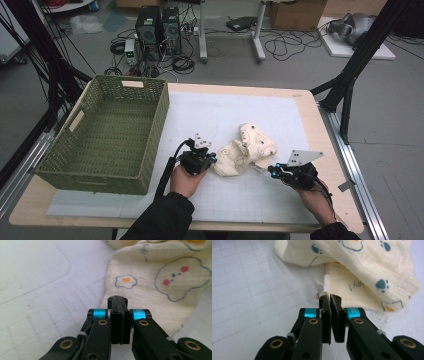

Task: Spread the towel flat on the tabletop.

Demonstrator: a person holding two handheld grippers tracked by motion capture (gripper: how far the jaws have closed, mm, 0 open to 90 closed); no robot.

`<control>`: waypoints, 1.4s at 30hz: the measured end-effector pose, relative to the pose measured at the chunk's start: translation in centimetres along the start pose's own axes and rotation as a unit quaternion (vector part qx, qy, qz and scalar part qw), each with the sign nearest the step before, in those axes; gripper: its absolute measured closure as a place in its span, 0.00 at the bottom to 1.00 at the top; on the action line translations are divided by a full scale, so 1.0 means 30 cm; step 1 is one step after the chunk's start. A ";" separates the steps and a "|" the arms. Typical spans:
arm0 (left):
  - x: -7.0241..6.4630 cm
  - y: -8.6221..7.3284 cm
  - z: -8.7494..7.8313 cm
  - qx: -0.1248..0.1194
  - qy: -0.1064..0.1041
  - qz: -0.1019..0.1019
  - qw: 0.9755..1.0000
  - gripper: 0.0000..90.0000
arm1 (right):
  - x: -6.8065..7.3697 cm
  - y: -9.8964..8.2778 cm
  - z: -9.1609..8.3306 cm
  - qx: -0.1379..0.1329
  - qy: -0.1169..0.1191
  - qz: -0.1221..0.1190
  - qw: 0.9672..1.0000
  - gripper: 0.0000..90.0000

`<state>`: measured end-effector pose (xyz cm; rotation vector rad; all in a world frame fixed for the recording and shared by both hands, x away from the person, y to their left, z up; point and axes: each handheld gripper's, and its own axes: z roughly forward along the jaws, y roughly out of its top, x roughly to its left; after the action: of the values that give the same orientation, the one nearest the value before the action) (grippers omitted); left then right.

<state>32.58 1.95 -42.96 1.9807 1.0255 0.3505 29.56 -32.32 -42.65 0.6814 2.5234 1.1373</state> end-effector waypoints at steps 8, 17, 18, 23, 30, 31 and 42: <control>0.044 -0.006 -0.030 -0.024 0.040 -0.035 0.998 1.00 | -0.023 -0.053 -0.055 0.017 -0.014 0.012 1.000 0.98; 0.018 -0.009 -0.020 -0.033 -0.030 -0.015 0.999 0.71 | -0.003 -0.019 -0.048 -0.024 0.002 0.014 1.000 0.76; 0.015 -0.011 -0.016 -0.030 -0.033 -0.013 0.999 0.71 | 0.005 -0.008 -0.026 -0.014 0.007 0.003 1.000 0.76; -0.001 -0.020 0.030 0.001 -0.053 0.009 0.999 0.70 | -0.001 0.010 0.044 0.013 0.013 -0.003 1.000 0.74; -0.022 -0.024 0.068 0.030 -0.021 0.039 0.999 0.97 | -0.043 -0.004 0.094 0.027 0.027 0.023 0.999 0.88; -0.022 -0.023 0.068 0.030 -0.022 0.034 0.999 0.98 | -0.045 -0.004 0.095 0.026 0.033 0.023 0.999 0.93; 0.006 -0.007 -0.006 -0.017 0.036 0.004 0.999 0.99 | -0.010 -0.021 0.014 0.022 0.083 -0.002 0.996 0.97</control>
<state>32.48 2.26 -43.05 1.9545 1.0488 0.4433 29.82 -32.57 -43.38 0.6145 2.6943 1.1847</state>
